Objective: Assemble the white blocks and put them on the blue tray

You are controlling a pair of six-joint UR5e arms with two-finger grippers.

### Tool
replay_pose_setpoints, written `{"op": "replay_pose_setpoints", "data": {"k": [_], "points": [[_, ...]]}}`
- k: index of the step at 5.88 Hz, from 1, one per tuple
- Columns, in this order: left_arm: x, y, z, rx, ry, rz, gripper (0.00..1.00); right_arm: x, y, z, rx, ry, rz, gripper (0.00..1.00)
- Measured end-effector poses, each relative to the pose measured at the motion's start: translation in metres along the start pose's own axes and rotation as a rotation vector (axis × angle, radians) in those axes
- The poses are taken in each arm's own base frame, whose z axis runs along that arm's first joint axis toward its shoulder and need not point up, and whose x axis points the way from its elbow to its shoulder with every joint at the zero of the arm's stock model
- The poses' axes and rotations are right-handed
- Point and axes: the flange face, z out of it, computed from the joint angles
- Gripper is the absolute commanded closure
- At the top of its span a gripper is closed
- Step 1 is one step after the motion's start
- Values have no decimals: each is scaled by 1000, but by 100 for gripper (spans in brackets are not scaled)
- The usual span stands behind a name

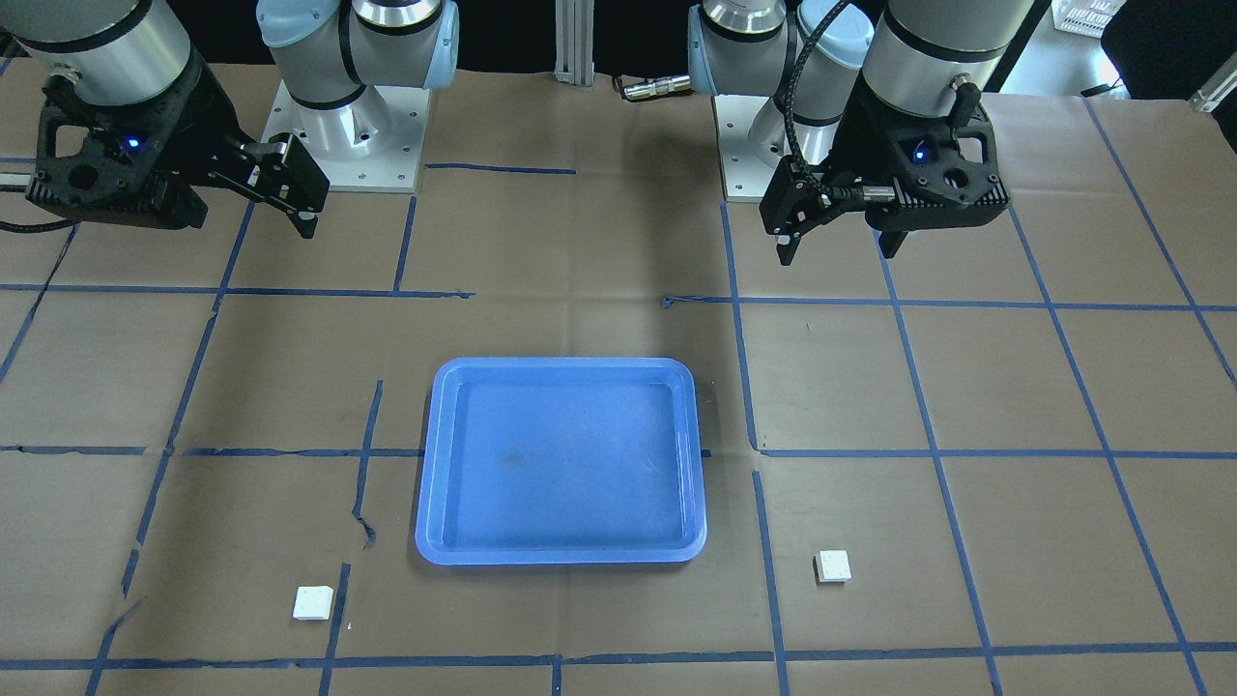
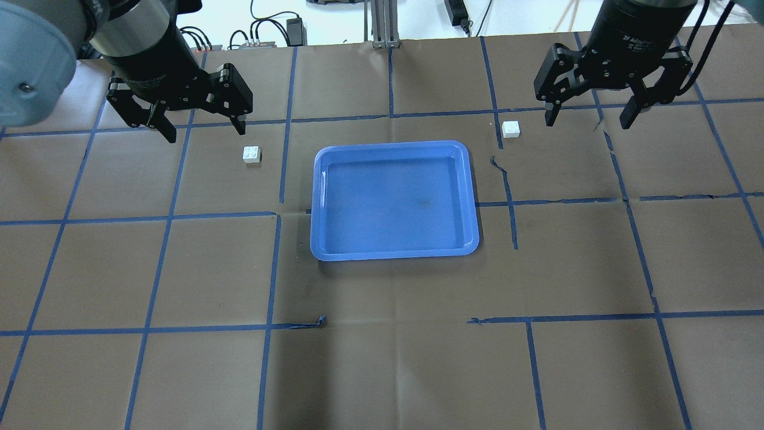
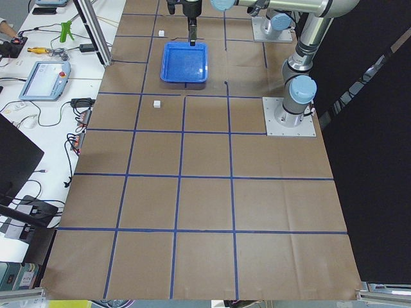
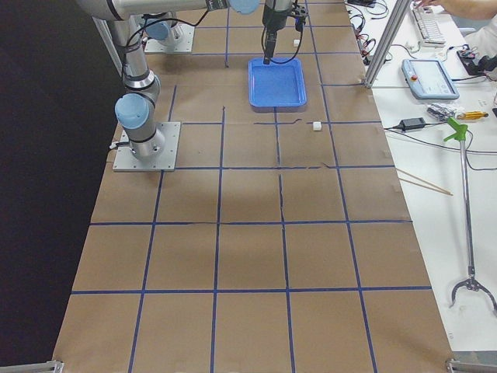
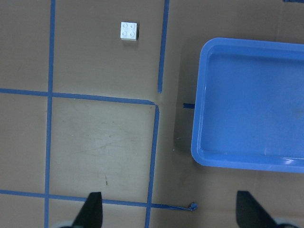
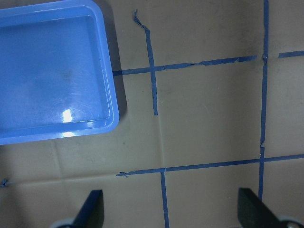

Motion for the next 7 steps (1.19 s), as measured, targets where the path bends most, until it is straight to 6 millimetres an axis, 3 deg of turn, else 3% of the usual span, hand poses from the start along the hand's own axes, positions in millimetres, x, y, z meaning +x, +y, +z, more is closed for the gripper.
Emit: {"op": "replay_pose_setpoints", "data": {"k": [4,7], "points": [[-1,2,-2,4,-4,5,1,0,0,0,-2,0,-1,0],[-6,-10,12,-16,-7,-8,1,0,2,0,-7,1,-3,0]]}}
